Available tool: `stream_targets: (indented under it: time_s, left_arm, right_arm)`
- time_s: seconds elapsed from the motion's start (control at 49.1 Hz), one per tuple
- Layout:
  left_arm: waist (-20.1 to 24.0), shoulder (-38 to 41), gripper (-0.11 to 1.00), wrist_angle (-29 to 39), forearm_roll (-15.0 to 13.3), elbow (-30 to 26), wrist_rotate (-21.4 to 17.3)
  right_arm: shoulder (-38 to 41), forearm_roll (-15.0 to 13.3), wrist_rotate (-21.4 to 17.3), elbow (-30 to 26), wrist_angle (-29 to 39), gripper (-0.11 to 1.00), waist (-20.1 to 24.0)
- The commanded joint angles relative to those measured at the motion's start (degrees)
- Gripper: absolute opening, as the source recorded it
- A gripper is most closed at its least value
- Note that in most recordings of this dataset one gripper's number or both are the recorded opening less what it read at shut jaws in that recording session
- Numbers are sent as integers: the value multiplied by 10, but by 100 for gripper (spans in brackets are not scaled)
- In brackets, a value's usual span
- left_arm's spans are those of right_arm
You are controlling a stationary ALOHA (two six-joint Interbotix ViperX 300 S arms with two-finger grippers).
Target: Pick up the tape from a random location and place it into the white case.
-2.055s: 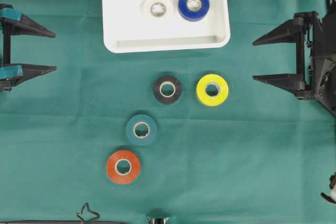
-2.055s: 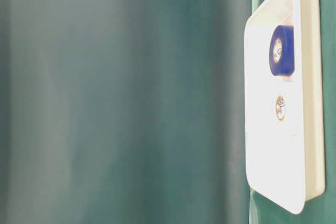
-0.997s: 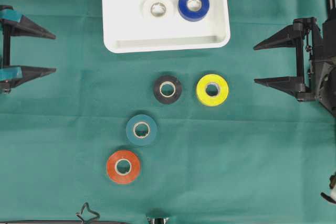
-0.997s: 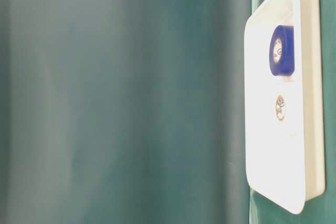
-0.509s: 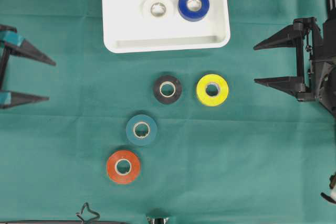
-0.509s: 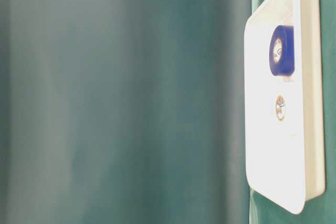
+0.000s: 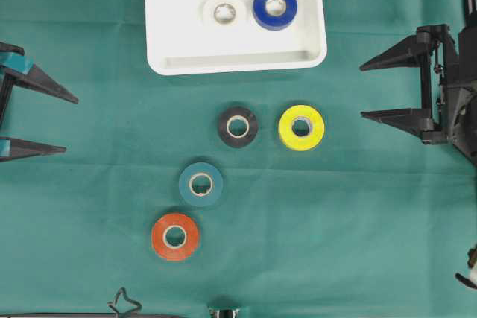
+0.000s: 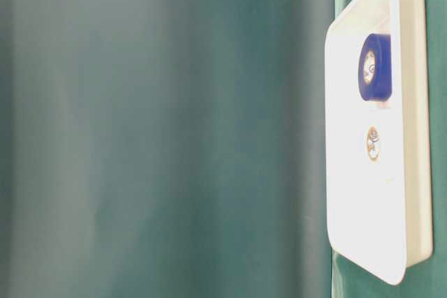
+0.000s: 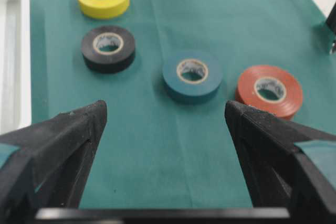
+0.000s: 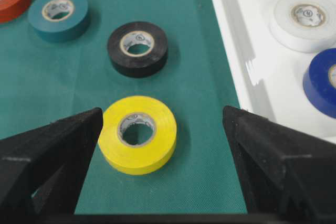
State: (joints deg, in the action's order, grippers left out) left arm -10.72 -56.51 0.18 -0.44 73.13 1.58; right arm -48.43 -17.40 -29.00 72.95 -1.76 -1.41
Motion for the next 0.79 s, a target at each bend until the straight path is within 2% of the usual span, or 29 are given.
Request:
stream_targets:
  time_s: [0.0,0.183,0.366,0.59,0.773]
  left_arm:
    - [-3,9,96,-24,-1,-11,0]
    - [-2,33,96,-60,-1,-31,-1]
    - [-3,98,96,-97,0,-64,-4]
    - [-3,207,96,-137,-1,-131,-6]
    - [-4,303,96,-145,-1,-203,-6]
  right_arm:
    - [1,1,1,-10,-4,89,0]
    - [1,0,1,-10,-4,89,-1]
    - [1,-2,3,-10,-5,89,-1]
    - [0,-2,4,-11,-4,89,0]
    - [1,-2,4,-11,-4,89,0]
